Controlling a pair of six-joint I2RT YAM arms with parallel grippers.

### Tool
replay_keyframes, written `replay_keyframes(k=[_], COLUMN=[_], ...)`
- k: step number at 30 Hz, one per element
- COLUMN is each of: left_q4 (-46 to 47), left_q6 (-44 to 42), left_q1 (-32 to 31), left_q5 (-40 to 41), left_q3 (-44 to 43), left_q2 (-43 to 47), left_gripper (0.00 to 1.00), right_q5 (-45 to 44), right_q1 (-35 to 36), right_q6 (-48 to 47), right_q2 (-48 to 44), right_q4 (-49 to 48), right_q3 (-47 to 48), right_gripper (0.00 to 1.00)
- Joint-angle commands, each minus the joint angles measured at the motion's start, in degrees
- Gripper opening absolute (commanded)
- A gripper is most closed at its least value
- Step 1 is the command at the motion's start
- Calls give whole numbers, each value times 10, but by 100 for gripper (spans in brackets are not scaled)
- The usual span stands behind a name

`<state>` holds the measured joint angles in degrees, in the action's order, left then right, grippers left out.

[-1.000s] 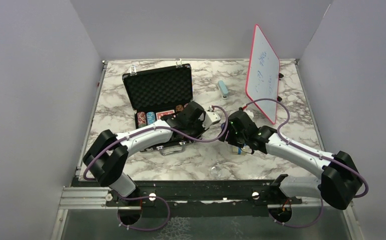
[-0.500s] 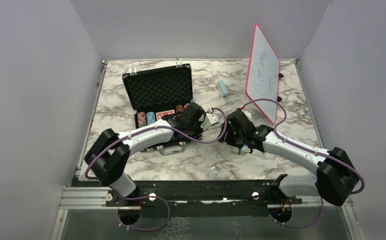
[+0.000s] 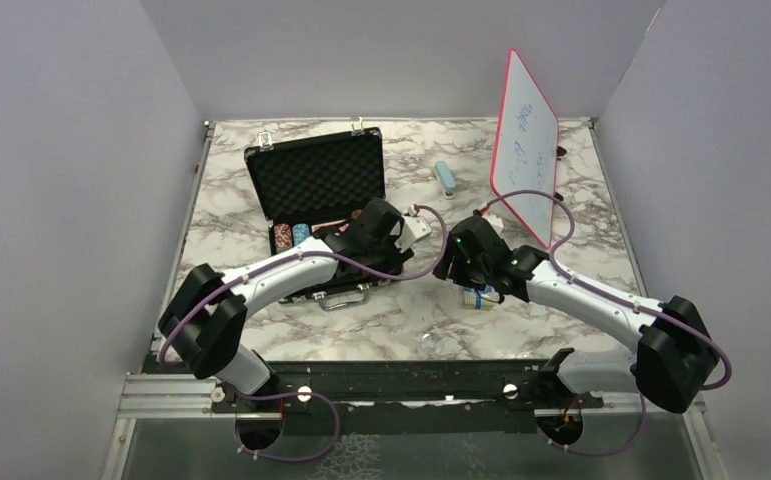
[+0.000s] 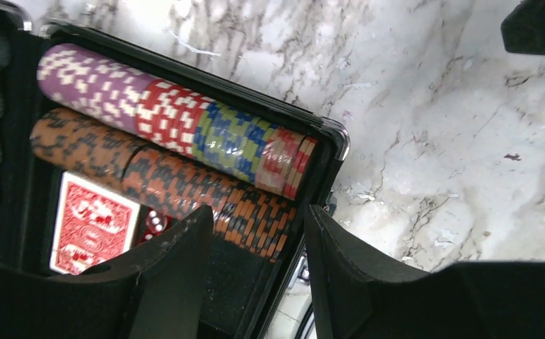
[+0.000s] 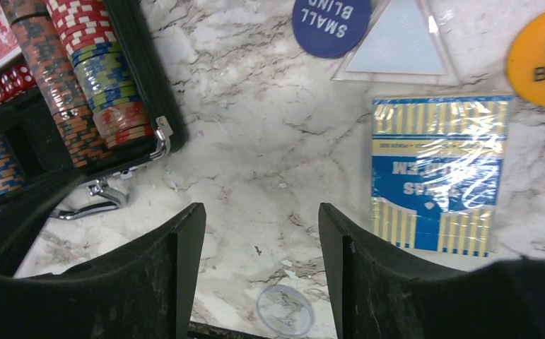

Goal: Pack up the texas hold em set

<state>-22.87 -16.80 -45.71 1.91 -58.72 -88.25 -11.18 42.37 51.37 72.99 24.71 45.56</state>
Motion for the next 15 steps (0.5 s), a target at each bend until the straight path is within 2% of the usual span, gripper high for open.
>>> replay_keyframes(k=[1,4,8,10,15], left_q4=[32,73,121,135,163], left_q6=[54,118,214,252,323], left_q1=[30,60,88,93,95], left_q5=[-45,-60,-67,-69,-94], left_q3=[-14,5,45,61,102], left_q2=[72,115,162,178,213], left_gripper=[53,55,58,61,73], right_q5=[-95,-151,-217,-224,-187], right_q1=[1,1,-2,-4,-9], right_q6=[-9,-11,20,37,48], right_q2=[-36,-49,-41,-30,-17], right_q4=[46,69,124,149,145], right_q3=[19,21,21,19,-7], right_gripper=[63,68,85,92,99])
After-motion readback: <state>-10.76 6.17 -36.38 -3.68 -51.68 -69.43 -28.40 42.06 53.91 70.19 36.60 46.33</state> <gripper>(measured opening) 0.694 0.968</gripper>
